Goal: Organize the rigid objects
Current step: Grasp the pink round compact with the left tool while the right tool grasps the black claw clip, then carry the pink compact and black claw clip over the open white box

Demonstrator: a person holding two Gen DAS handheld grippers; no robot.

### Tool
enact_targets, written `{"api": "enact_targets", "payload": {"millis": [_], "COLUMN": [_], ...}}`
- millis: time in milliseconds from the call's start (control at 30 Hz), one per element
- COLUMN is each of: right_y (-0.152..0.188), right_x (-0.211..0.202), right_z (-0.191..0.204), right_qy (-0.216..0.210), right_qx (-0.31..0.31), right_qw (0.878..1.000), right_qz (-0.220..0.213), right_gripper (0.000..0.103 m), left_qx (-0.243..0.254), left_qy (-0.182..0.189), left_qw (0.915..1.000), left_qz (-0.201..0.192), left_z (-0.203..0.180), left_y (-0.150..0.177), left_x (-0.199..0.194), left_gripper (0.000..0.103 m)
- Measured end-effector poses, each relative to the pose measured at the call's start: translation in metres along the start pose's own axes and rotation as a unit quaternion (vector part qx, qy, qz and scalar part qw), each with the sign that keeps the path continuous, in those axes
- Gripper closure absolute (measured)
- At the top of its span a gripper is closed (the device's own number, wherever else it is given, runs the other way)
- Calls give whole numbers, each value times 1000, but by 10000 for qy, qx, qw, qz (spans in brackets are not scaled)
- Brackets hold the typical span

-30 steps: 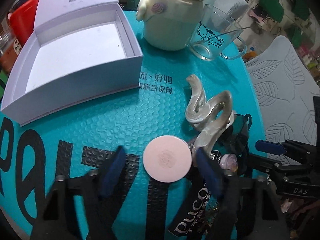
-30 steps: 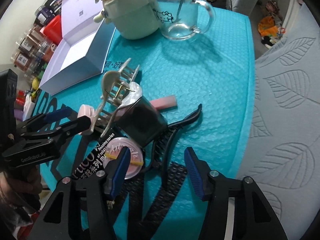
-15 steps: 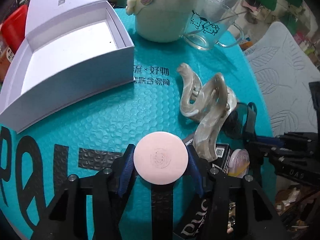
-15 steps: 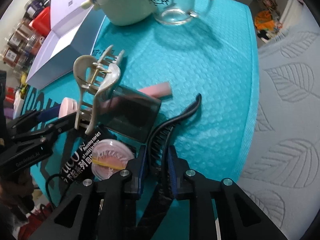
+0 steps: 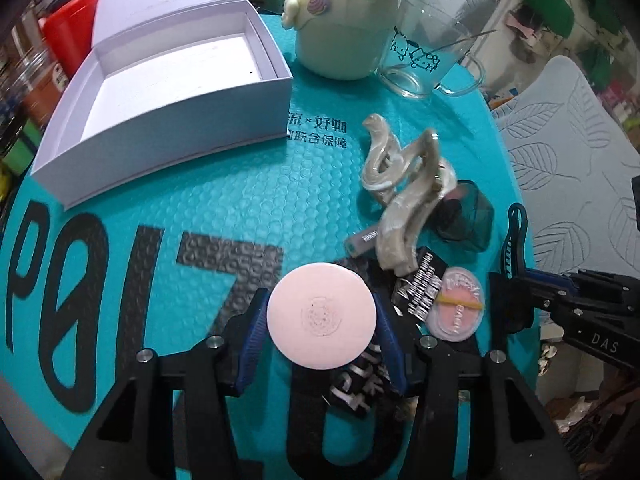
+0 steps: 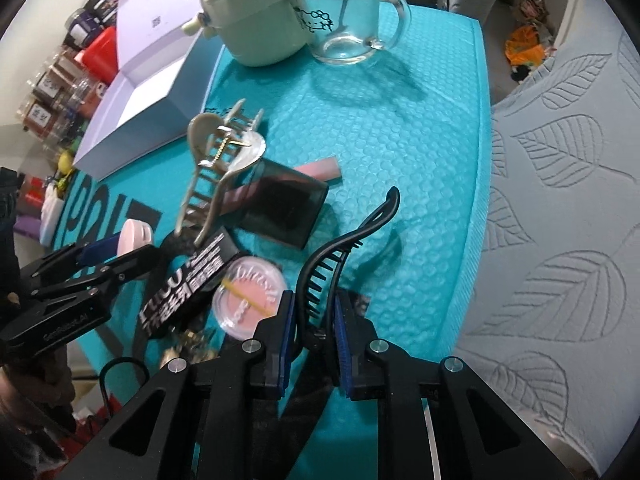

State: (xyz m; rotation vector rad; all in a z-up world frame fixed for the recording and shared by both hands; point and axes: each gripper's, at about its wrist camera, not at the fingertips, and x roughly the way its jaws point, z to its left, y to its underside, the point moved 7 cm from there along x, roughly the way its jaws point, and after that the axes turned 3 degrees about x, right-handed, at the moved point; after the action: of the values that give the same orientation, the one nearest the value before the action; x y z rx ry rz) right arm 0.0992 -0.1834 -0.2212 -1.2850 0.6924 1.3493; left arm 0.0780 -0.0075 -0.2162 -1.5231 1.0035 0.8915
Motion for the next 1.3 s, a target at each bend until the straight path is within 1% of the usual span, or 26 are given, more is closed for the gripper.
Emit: {"api": "enact_targets", "payload": {"millis": [67,267,600,700,833,933,1133,1300], "right_y": [0,5,8,10,15,19,19,12], "right_x": [-7,-28,-67,-77,-85,-89,-96,-99], "right_z": [5,3,12,18,31,44,63,71], "right_qy": [-39,-123,-321,-391,-552,-655,-661,-683], "right_qx": [-57,-229,-790,-942,-1065,-1167,-1339,-1344], "right_qw": [10000,9996,9961,9944,9924,9907,9882,9879], "right_qz": [-29,-81,-237,-291,-254,-259,-332,-372], "right_gripper": [84,84,84,84,84,84,84,84], "left_qx": [-91,-302,-612,-622,-567,-622,-579,-559], "left_qy": [5,-75,-296,-366,-481,-511,-612,-546], "left_qw": [10000,9994,9962,9953,9944,9932,9926,9931], "left_qz": [-18,-134,-539,-644,-756,-843,-870,-875], "left_z": [-5,-20,-46,-49,-48,-41,-31,-24], "left_y": [3,12,17,17,15,14,14,13], "left_x": [-8,-35,-87,-104,-121,-134,-147,-152], "left_gripper": [52,52,52,52,52,52,52,52]}}
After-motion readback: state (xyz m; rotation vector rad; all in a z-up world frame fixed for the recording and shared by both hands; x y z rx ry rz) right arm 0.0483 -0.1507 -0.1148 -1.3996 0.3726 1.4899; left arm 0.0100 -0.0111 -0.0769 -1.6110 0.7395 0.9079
